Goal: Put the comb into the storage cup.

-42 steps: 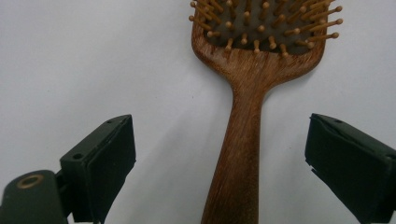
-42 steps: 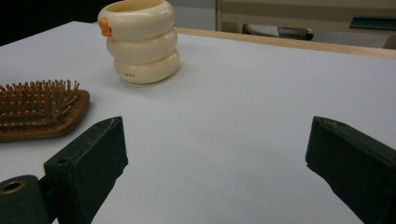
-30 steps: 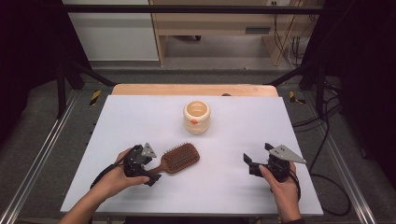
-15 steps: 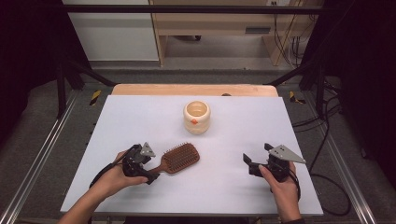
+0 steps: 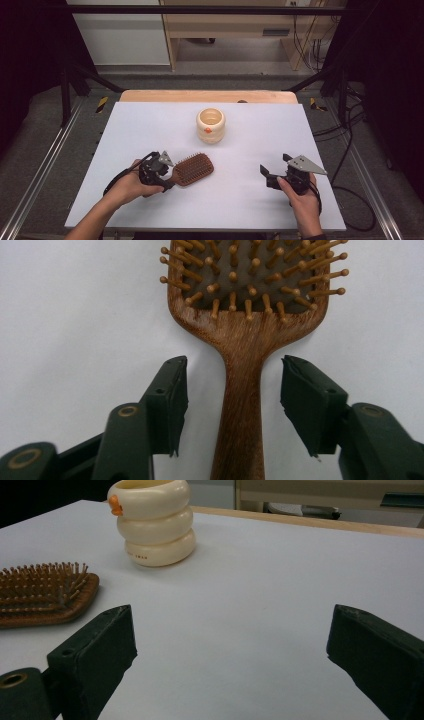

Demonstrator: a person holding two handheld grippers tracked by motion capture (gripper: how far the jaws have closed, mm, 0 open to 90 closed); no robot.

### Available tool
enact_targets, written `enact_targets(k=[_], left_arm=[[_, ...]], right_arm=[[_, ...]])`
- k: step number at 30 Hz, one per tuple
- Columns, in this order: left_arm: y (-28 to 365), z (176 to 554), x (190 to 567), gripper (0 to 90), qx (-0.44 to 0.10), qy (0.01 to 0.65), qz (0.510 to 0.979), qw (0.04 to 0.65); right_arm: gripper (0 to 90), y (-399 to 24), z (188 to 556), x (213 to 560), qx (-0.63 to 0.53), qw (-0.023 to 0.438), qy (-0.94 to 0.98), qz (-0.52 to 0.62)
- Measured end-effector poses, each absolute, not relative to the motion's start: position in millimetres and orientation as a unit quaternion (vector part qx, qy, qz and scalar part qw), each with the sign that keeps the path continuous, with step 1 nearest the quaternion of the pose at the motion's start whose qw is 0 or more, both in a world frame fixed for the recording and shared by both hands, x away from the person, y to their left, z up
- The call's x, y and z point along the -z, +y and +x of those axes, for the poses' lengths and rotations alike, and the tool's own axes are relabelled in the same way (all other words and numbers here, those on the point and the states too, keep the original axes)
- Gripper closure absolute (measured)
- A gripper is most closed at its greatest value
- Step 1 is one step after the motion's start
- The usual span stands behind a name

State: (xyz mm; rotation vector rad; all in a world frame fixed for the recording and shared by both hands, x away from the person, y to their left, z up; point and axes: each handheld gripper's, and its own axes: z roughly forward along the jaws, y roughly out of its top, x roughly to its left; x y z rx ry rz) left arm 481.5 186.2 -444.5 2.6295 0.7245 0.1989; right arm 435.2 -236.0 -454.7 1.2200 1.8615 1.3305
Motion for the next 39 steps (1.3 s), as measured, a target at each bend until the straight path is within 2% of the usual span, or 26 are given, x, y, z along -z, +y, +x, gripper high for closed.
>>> enact_targets(k=[21, 31, 39], left_arm=[[178.7, 487.5, 448.2, 67.1, -0.051, 0.245, 0.953, 0.169], [174.6, 490.4, 447.4, 71.4, -0.043, 0.244, 0.956, 0.154], [174.8, 484.6, 447.4, 72.4, -0.064, 0.244, 0.954, 0.163]], right_arm=[[6.0, -235.8, 435.8, 455.6, -0.493, 0.266, 0.694, 0.452], [6.1, -235.3, 436.1, 455.9, -0.492, 0.263, 0.696, 0.452], [6.2, -234.8, 435.8, 455.4, -0.494, 0.262, 0.696, 0.451]])
